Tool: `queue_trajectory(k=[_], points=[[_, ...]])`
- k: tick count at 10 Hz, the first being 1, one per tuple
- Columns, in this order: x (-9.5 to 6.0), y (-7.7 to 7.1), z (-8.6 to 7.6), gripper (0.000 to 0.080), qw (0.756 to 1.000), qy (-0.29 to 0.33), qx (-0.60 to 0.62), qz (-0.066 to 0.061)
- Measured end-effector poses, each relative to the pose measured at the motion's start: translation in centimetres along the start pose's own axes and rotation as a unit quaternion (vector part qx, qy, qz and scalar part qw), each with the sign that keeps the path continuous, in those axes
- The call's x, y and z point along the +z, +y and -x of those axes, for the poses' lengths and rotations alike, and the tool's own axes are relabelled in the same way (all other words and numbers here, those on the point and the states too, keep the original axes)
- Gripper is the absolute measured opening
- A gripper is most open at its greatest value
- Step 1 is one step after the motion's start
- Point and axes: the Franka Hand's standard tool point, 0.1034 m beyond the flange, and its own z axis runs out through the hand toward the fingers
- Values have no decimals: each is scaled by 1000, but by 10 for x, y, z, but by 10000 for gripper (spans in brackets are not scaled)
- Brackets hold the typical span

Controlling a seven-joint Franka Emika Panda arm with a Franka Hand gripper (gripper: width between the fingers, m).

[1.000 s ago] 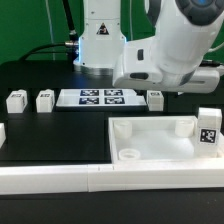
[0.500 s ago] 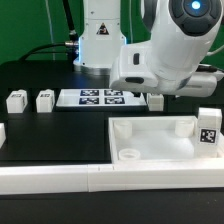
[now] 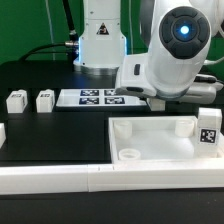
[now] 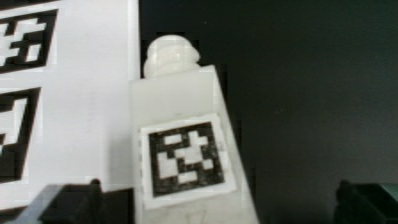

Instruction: Assemble square table

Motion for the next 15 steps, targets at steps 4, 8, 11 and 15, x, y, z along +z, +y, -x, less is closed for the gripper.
queue_trajectory(k=[4,8,11,15], points=[[-1,2,-1,386,1000,0,3,-3],[-2,5,-2,288,1000,0,5,-5],[-2,6,-2,288,1000,0,7,-7],[-65,18,1,290,997,65,7,-30]])
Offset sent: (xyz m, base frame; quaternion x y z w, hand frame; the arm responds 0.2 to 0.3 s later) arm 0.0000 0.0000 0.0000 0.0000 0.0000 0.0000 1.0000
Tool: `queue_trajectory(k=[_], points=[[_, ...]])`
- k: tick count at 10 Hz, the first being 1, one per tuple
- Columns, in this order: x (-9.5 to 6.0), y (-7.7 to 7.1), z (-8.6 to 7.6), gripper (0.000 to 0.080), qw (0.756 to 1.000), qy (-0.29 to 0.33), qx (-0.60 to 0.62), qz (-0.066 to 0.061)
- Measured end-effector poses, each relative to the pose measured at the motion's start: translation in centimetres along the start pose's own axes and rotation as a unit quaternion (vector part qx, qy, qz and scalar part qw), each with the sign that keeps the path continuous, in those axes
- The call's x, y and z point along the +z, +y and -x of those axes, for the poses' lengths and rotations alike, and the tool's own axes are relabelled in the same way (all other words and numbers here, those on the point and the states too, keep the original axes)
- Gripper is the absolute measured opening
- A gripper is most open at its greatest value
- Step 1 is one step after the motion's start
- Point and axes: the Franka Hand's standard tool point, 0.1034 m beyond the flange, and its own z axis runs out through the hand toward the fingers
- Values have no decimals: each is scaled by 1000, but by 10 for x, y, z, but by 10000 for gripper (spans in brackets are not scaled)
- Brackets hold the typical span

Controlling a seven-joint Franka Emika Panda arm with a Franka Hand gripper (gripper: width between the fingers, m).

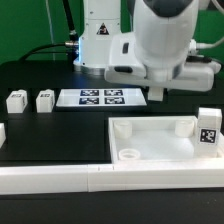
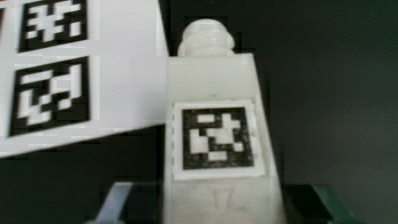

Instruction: Assemble square table

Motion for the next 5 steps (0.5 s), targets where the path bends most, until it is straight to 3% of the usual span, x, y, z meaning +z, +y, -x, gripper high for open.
queue_trajectory(k=[2,5], points=[[-36,2,4,290,998,53,4,-21],[-111,15,14,290,984,177,-23,-17]])
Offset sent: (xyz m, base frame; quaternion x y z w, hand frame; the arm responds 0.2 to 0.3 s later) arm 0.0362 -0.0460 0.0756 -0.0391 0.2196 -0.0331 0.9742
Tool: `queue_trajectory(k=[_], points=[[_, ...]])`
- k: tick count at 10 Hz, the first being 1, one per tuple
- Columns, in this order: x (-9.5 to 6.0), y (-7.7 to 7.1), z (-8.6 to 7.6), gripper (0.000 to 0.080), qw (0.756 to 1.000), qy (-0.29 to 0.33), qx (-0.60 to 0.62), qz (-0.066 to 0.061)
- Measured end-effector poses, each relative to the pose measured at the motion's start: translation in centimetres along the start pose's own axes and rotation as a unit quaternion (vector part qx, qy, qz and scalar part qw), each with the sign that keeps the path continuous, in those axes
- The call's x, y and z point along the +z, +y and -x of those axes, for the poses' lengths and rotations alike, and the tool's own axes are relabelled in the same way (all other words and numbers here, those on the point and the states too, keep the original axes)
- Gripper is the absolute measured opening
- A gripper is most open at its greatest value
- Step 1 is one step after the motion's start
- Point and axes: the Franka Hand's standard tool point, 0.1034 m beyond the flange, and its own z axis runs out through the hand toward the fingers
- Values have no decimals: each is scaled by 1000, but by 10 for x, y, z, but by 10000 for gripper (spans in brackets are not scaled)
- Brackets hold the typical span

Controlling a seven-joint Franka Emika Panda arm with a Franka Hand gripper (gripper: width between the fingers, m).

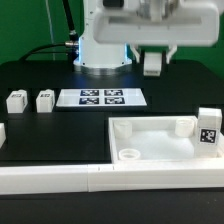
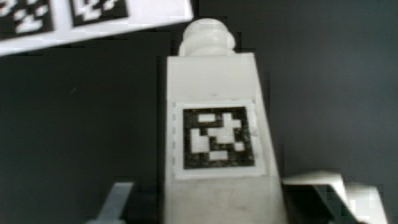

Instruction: Assemble square table

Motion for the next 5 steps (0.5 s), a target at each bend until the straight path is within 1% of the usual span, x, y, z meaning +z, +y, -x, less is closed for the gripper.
queue_trajectory(k=[1,3,4,5], points=[[-12,2,1,290,1000,28,-3,-2],[-9,-3,-6,290,995,98,-8,-11],[-10,-5,-6,290,991,131,-10,-17],[-10,-5,-11,290,987,160,-11,-20]])
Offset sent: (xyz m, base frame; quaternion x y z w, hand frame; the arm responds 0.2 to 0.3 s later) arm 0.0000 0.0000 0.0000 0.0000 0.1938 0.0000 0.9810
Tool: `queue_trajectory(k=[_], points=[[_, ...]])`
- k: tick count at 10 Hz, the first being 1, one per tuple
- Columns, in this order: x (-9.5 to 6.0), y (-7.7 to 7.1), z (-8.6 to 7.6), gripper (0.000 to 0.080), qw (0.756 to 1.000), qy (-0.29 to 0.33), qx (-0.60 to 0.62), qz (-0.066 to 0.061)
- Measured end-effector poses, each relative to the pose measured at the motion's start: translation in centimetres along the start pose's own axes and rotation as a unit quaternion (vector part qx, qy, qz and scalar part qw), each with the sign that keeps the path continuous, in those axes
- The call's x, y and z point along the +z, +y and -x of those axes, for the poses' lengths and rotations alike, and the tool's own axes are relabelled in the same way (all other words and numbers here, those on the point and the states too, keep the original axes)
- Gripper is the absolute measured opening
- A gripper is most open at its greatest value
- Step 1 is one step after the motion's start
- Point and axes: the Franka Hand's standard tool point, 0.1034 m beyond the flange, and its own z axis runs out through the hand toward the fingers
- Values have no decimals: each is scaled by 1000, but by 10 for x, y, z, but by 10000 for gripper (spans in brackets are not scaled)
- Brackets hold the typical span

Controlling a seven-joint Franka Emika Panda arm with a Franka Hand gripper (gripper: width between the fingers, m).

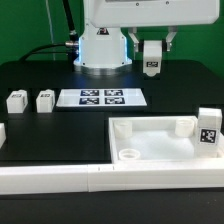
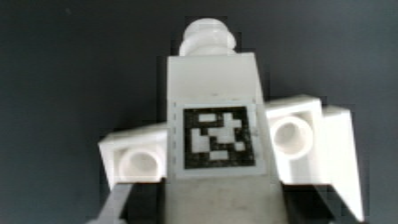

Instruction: Assemble square table

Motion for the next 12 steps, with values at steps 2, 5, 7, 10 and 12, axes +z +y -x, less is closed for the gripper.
queue_trajectory(k=[2,5,7,10,12], points=[[-10,-1,-44,290,994,106,-9,6],[-59,1,-113,290,967,255,-7,-4],[-64,-2,-114,290,951,310,-11,-10],[-57,-3,-113,290,936,353,-19,-9],[-54,-2,-113,290,936,352,-21,-6]])
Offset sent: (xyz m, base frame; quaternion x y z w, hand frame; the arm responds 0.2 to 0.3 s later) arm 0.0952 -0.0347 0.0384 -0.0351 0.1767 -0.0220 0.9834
